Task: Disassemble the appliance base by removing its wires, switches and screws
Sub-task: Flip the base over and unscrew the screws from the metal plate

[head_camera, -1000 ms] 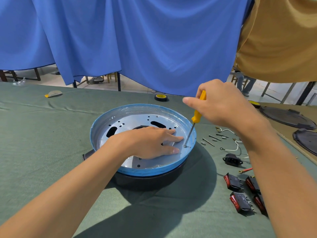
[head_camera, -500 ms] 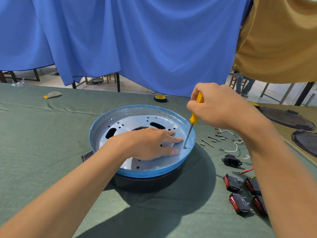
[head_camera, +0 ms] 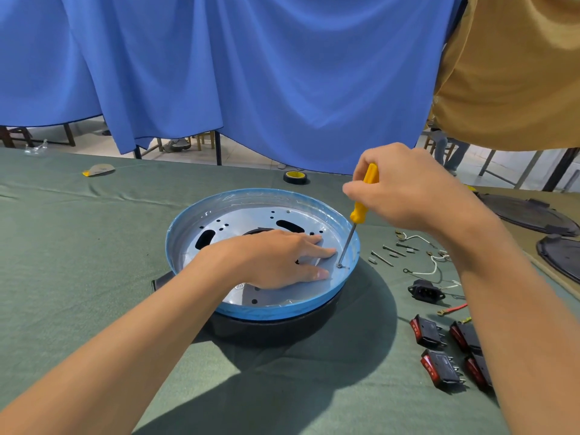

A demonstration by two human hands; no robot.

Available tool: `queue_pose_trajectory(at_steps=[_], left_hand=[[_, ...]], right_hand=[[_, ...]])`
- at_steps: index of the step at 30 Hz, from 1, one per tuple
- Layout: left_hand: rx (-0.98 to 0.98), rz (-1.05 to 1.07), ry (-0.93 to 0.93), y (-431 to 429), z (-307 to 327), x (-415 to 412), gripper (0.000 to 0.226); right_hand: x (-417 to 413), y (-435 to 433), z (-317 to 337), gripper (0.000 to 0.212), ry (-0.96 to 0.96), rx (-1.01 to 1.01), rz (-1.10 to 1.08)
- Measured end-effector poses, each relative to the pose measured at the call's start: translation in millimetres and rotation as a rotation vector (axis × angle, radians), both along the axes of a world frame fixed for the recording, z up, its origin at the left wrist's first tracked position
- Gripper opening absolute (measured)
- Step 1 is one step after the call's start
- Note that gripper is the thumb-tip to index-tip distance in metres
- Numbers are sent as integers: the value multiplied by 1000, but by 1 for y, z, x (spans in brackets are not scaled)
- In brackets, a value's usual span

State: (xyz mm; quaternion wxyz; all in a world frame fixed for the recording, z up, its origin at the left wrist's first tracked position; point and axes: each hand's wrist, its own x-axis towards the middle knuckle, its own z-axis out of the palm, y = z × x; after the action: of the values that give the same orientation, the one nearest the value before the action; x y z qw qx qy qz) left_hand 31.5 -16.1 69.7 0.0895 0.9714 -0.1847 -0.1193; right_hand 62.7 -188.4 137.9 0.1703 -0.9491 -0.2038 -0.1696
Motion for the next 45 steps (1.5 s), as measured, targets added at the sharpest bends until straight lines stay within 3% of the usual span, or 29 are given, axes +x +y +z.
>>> queue_pose_trajectory(at_steps=[3,8,11,13,18,22,25,28,32,36,39,42,45], left_hand=[[3,-8,-6,0,0,1,54],[1,-6,-8,0,0,1,54],[16,-17,-24,0,-1,1,54],[34,-16,-50,0,0,1,53],[33,-33,-201,0,2,3,52],[-127,12,-179,-1,22,10,46],[-125,-7,-178,-11,27,17,31],[-147,-15,-157,-21,20,22,16],[-192,-13,-203,-27,15,26,9],[-214,-5,-222,-31,12,25,3],[-190,9,-240,-30,11,23,4],[-66,11,-311,-33,9,19,18],[35,6,-369,-36,7,17,26]], right_hand=[[-3,-2,4,10,87,-34,42],[0,1,-1,44,-59,-51,-84],[0,0,0,14,-22,-20,15],[0,0,1,8,23,-22,38],[1,2,-4,42,-68,-64,-86],[3,-1,-1,10,22,-22,31],[2,1,0,14,94,-8,47],[4,2,-3,33,0,-47,-31],[4,-2,1,8,77,1,62],[0,0,2,11,125,-1,85],[2,0,-1,26,45,-27,28],[3,-2,0,12,80,-10,69],[3,-3,2,15,143,-11,86]])
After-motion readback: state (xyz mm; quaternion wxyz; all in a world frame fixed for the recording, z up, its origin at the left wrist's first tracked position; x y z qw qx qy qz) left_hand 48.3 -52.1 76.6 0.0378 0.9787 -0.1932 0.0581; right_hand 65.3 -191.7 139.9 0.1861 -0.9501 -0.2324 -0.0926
